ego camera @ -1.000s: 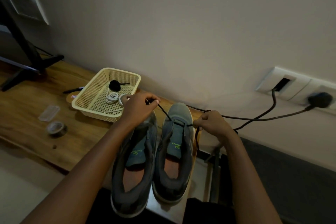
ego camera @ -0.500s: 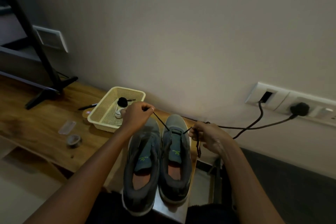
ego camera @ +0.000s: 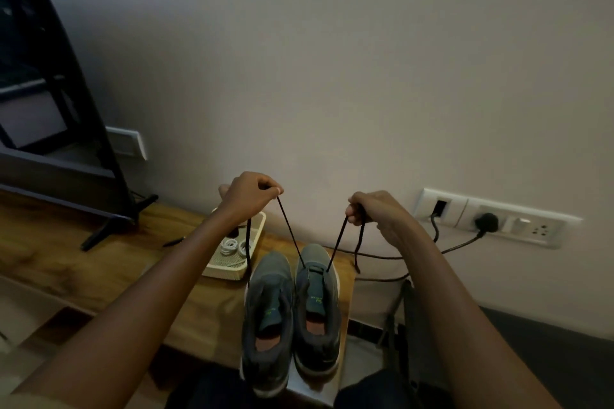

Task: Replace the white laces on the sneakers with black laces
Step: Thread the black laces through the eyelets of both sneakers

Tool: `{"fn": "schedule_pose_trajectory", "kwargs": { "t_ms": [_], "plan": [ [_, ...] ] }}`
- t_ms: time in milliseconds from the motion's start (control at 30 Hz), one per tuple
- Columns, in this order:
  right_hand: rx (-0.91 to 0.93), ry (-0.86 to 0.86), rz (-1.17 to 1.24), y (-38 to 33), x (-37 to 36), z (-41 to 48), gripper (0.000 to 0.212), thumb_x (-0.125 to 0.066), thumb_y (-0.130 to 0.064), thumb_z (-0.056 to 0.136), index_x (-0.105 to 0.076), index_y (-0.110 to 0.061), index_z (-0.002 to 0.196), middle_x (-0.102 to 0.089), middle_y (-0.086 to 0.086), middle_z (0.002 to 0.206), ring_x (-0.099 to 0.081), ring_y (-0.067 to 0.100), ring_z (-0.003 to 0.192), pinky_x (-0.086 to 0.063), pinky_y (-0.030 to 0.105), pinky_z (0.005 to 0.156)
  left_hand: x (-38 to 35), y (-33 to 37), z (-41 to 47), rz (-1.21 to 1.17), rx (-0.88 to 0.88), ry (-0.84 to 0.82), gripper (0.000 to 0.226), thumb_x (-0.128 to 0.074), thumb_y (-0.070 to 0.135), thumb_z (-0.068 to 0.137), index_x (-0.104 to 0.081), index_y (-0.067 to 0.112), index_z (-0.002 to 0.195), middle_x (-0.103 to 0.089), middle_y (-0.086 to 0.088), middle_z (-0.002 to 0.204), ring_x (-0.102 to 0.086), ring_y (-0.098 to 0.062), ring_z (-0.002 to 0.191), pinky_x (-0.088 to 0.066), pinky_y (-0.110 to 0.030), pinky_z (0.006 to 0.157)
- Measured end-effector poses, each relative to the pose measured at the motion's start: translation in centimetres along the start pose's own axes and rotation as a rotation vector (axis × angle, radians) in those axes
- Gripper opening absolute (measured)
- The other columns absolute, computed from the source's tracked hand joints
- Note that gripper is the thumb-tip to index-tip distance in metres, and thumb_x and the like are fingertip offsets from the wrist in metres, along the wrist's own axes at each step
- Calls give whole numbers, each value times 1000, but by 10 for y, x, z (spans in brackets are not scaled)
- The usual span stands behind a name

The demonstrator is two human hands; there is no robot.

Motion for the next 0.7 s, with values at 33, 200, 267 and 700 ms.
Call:
{"fn": "schedule_pose_trajectory", "kwargs": {
  "t_ms": [33, 200, 267, 700],
  "plan": [
    [0, 7, 9, -7, 3, -7, 27, -49, -10, 94, -57, -4, 69, -58, 6, 66, -53, 13, 54, -40, 8, 42, 7, 7, -2, 5, -11, 2, 24, -66, 30, 86, -64, 41, 65, -67, 13, 78, -63, -18, 93, -44, -51, 95],
    [35, 38, 69, -40, 19, -33, 27, -52, -18, 92, -55, -10, 67, -56, 2, 64, -52, 13, 56, -40, 21, 70, 39, 39, -16, 81, -37, 47, 10, -62, 33, 89, -70, 34, 82, -68, 10, 88, -62, -15, 100, -37, -42, 102],
    [50, 51, 70, -52, 27, -44, 28, -53, -21, 91, -55, -12, 64, -57, 2, 63, -52, 15, 57, -34, 32, 76, 50, 49, -19, 66, -57, 44, 11, -63, 32, 89, -69, 36, 80, -68, 11, 86, -62, -16, 99, -38, -43, 103],
    [352, 144, 139, -133, 59, -94, 23, -60, -20, 89, -63, -11, 67, -62, -1, 77, -53, 13, 64, -40, 29, 72, 107, 130, -44, -105, -243, 92, 11, -66, 45, 82, -68, 44, 71, -68, 21, 82, -62, -12, 100, -36, -53, 102]
  ]
}}
Point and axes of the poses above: each hand's wrist, its own z-axis towards the middle knuckle, its own x-axis out of the back of the hand, y = z × x, the point moved 8 cm from there along z, towards the middle knuckle
